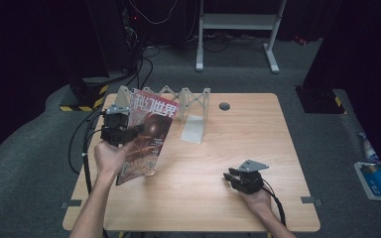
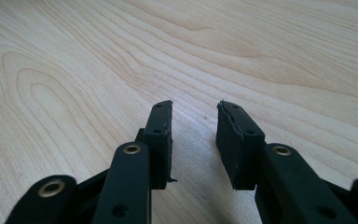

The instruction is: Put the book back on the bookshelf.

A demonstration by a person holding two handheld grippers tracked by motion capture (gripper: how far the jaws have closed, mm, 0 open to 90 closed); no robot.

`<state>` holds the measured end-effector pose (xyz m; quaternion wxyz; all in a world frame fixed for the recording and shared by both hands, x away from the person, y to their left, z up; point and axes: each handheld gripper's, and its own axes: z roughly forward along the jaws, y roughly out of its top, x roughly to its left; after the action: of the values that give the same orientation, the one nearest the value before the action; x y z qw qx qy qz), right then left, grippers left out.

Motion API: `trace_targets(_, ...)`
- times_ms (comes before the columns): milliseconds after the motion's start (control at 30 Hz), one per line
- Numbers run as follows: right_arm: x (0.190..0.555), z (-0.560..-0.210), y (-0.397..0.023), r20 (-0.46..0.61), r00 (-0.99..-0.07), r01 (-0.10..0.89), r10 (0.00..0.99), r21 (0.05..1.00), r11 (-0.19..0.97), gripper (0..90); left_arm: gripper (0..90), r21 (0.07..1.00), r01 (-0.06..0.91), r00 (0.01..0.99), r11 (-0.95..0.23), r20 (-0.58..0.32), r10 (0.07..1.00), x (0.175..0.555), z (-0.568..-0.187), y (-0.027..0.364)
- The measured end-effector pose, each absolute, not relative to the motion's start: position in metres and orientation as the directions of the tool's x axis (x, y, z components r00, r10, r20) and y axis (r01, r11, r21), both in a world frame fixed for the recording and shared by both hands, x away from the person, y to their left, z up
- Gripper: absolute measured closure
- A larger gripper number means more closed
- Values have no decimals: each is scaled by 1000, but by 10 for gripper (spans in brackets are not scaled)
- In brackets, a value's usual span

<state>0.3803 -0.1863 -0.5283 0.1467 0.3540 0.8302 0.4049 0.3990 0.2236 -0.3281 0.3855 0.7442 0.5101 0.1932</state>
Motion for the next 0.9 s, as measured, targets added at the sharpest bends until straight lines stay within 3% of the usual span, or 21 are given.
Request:
trace_targets(600, 380, -528, -186, 43, -708, 468, 704, 776, 423, 658, 822, 719, 667, 385, -195, -108, 916, 416, -320, 229)
trace_targets(900, 380, -528, -186, 44, -709, 468, 704, 776, 423, 659, 827, 678, 691, 391, -251, -57, 919, 422, -323, 227)
